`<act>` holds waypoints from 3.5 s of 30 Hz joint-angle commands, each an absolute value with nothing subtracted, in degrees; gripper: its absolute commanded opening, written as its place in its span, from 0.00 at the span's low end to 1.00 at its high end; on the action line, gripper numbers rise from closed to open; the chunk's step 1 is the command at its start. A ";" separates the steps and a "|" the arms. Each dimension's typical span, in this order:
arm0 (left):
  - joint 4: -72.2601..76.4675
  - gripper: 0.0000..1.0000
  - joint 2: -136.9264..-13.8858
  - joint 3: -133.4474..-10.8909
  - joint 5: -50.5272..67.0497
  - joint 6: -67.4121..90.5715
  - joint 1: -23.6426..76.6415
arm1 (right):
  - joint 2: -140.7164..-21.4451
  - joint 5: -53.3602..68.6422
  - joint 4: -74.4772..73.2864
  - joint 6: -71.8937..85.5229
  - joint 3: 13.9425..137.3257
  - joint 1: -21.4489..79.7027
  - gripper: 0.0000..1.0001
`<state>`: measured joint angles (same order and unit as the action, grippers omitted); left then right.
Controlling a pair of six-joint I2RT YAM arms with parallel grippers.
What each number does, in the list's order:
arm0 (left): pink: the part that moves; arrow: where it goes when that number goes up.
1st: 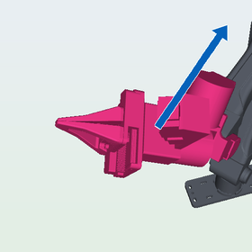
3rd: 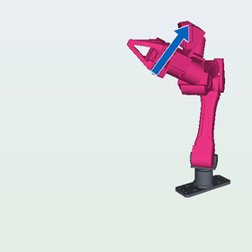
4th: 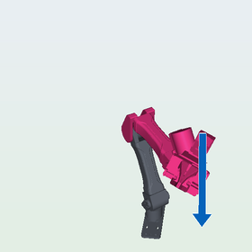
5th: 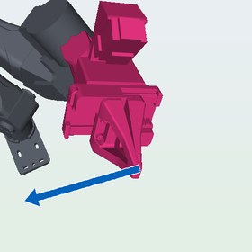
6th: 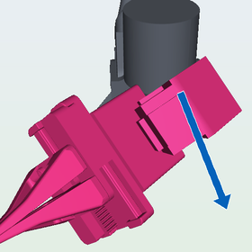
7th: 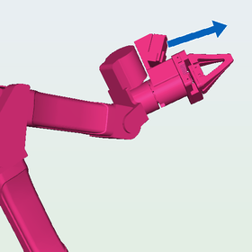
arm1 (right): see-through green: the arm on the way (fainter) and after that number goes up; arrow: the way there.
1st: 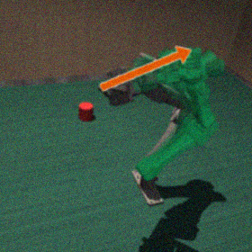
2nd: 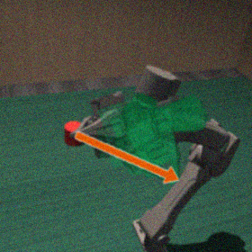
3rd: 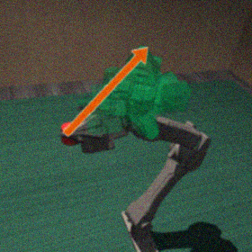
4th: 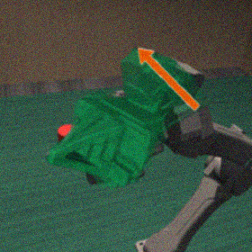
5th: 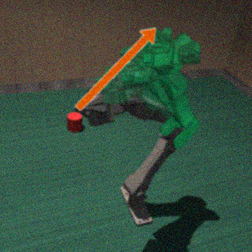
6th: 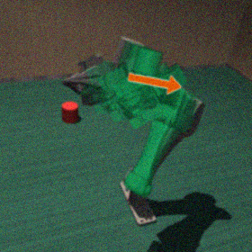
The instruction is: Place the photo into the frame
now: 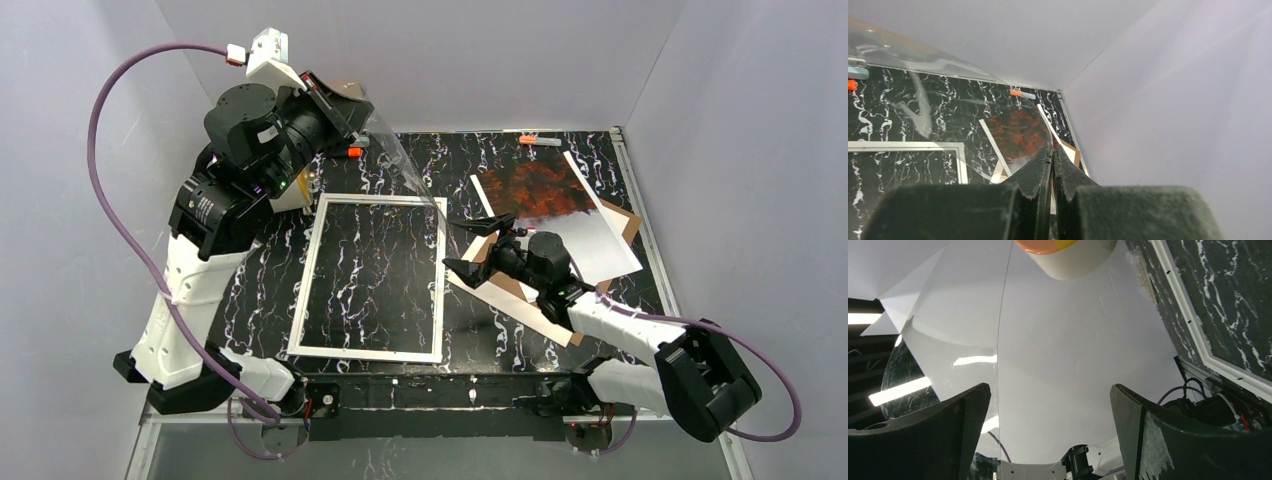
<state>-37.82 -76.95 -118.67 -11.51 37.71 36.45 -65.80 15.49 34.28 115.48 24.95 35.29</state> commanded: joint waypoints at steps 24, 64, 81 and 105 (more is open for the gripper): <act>-32.92 0.00 -67.81 -112.21 -9.61 42.35 36.30 | -75.56 8.12 60.69 130.06 33.17 37.13 0.77; -54.17 0.87 -47.04 -97.11 -26.63 43.72 36.25 | -69.94 7.04 58.19 112.99 30.84 34.42 0.01; -56.89 0.98 -62.21 -76.28 -33.85 36.23 36.19 | -69.39 22.13 4.77 57.30 64.37 24.55 0.01; -39.42 0.97 -77.31 -52.91 -27.92 37.87 19.76 | -71.52 29.11 -33.91 26.11 82.56 24.43 0.01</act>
<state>-40.25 -77.62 -56.07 -24.12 35.03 20.73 -75.02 26.57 -32.64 28.62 80.42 24.49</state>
